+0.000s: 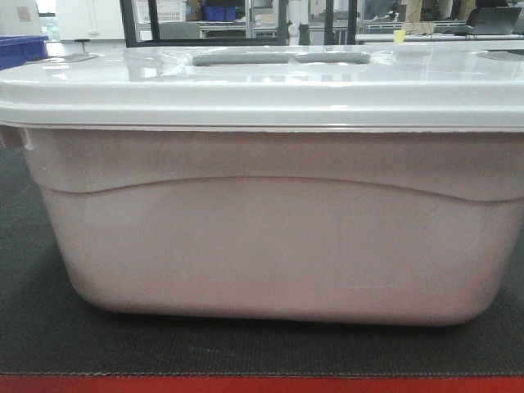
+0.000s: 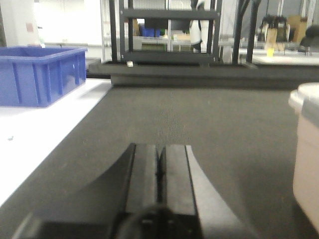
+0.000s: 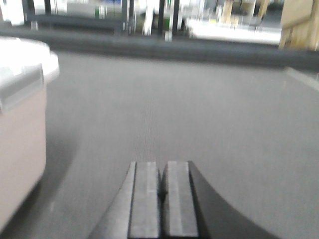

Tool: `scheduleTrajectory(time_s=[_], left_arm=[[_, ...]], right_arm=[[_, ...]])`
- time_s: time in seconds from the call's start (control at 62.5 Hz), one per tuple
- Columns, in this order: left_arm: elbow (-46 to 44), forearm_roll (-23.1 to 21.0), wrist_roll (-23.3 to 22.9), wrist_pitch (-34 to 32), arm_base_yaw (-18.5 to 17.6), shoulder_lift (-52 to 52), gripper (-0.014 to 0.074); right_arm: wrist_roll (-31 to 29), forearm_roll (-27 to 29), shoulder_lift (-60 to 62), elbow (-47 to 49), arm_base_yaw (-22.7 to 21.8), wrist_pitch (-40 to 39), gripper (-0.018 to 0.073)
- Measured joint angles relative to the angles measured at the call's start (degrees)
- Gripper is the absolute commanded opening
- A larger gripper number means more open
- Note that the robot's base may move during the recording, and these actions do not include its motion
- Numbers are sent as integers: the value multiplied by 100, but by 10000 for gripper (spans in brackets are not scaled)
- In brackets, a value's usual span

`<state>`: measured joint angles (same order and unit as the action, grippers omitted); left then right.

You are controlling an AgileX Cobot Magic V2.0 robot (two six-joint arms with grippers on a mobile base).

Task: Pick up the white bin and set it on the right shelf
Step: 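Move both grippers down beside the ends of the pink lidded bin, then close both grippers on the lid rims at the bin's two ends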

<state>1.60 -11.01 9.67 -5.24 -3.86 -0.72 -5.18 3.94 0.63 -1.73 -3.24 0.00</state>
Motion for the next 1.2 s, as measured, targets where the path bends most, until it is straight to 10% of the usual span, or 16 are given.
scheduleTrajectory(time_s=[0.176, 0.576, 0.944, 1.2], left_arm=[[-167, -85, 0, -433, 0, 0, -117], [-3543, -59, 0, 2241, 0, 1599, -83], [-4634, -234, 0, 3118, -293, 3907, 330], [-5242, -775, 0, 4115, -314, 4984, 476]], right_arm=[[0, 0, 0, 410, 0, -316, 68], [0, 0, -1549, 3325, 0, 740, 76], [0, 0, -3618, 4037, 0, 1210, 634], [50, 296, -4350, 4184, 0, 2258, 632]])
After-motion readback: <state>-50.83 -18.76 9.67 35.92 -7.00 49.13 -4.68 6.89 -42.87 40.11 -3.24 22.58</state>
